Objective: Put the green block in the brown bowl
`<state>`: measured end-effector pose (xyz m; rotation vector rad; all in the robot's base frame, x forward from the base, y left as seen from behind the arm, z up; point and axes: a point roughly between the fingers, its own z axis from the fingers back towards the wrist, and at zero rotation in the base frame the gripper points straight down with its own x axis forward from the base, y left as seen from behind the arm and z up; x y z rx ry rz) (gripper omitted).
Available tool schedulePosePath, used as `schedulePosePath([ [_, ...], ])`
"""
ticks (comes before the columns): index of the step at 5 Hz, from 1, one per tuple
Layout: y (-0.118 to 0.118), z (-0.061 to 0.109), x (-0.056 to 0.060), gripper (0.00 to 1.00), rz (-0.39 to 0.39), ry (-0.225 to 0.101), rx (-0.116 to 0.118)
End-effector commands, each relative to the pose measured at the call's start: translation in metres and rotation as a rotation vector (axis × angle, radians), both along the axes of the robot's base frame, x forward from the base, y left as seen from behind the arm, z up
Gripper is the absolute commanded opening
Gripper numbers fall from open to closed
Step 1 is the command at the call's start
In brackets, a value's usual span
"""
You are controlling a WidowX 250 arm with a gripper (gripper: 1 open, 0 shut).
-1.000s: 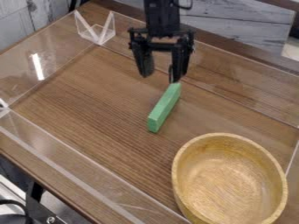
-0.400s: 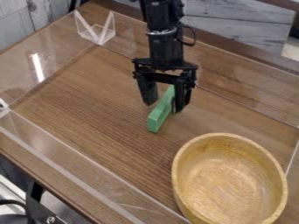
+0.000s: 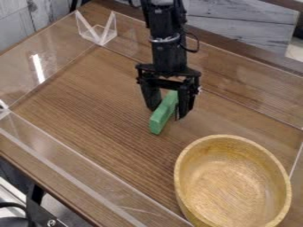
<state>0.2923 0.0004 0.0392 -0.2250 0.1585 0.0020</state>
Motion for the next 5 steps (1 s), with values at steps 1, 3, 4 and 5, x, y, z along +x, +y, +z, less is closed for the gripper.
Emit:
schedulePosePath([
  [1, -0.001, 0.004, 0.006, 1.00, -0.012, -0.044, 0.002],
  [3, -0.001, -0.006, 0.007, 1.00, -0.005, -0.035, 0.001],
  [4, -0.002, -0.009, 0.006, 0.00, -0.006, -0.028, 0.000],
  [5, -0.004, -0.005, 0.001, 0.00, -0.007, 0.003, -0.005],
])
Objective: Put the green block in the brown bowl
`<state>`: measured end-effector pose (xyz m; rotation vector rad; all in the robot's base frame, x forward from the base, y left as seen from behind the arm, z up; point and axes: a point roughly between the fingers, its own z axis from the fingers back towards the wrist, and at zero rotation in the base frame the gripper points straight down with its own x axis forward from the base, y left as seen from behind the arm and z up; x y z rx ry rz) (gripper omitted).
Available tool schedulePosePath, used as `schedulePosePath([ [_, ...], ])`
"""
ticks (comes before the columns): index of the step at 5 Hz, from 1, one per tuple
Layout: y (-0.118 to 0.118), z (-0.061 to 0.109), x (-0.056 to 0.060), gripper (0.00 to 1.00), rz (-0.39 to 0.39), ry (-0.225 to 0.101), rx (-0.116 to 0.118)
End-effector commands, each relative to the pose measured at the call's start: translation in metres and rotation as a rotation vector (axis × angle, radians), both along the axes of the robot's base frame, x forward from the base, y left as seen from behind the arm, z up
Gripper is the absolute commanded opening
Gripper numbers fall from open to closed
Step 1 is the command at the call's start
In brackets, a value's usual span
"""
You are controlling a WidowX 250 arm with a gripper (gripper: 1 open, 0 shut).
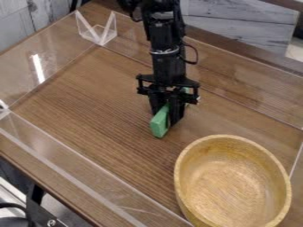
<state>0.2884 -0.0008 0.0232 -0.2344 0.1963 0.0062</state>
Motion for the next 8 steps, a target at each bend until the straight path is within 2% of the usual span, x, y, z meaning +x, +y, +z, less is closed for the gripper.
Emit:
schedulePosePath([
  [1, -0.003, 0.021, -0.002, 0.00, -0.009, 0.009, 0.003],
  [3, -0.005, 0.038, -0.012, 0.00, -0.022, 0.084, 0.002],
  [4, -0.006, 0.047, -0.014, 0.00, -0.032, 0.100, -0.004],
  [8, -0.007, 0.050, -0.008, 0.00, -0.074, 0.064, -0.031],
])
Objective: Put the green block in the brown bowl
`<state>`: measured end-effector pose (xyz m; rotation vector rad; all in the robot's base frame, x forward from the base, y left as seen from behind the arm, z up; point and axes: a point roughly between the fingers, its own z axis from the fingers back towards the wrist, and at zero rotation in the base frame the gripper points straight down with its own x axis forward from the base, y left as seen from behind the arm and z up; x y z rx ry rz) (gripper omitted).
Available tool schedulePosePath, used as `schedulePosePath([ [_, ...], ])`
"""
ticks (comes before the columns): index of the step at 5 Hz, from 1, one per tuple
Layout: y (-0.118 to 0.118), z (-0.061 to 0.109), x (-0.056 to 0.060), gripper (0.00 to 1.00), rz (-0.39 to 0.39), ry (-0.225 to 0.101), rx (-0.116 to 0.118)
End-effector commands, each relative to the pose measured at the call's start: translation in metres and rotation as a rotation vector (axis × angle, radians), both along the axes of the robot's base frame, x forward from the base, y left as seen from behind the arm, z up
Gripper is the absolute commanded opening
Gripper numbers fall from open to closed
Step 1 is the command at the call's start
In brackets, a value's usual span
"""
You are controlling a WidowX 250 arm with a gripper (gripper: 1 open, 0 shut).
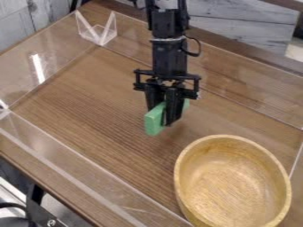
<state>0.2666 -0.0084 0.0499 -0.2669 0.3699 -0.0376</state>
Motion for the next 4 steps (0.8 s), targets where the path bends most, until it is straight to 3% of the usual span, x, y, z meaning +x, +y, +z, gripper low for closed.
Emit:
schedulePosePath([
  [1, 0.000, 0.023, 0.014, 0.00, -0.020, -0.112, -0.004],
  [2, -0.016, 0.042, 0.006, 0.00, -0.045, -0.126, -0.019],
  [3, -0.045, 0.077, -0.006, 0.00, -0.089, -0.149, -0.028],
  [4, -0.095, 0.107, -0.035, 0.00, -0.170, -0.175, -0.036],
])
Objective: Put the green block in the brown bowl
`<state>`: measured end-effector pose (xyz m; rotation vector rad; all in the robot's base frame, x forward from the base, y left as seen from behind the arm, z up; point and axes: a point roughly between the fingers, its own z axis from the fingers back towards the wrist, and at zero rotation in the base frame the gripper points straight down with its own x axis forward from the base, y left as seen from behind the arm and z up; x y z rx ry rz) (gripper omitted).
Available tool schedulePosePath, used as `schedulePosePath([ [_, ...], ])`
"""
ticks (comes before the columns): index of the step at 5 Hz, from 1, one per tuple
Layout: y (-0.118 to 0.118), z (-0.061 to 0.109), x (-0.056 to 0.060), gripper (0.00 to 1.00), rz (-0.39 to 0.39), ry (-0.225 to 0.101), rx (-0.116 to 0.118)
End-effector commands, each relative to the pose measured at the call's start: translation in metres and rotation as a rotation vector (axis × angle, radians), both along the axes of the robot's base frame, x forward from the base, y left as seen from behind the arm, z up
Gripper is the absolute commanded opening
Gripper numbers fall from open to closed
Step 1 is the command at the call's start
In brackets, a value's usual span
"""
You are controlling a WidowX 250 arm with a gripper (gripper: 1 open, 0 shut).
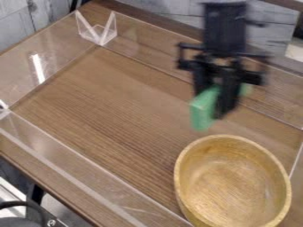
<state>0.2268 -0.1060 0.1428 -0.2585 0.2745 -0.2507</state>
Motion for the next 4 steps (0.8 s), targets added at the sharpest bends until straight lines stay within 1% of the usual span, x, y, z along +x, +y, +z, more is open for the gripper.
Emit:
schedulePosePath([
  [1, -0.045, 0.007, -0.039, 0.00, -0.072, -0.064, -0.003],
  [2, -0.044, -0.004, -0.047, 0.00, -0.046, -0.084, 0.011],
  [3, -0.029, 0.006, -0.046, 0.00, 0.033, -0.110, 0.013],
  [4, -0.022, 0.001, -0.047, 0.00, 0.082, -0.132, 0.018],
])
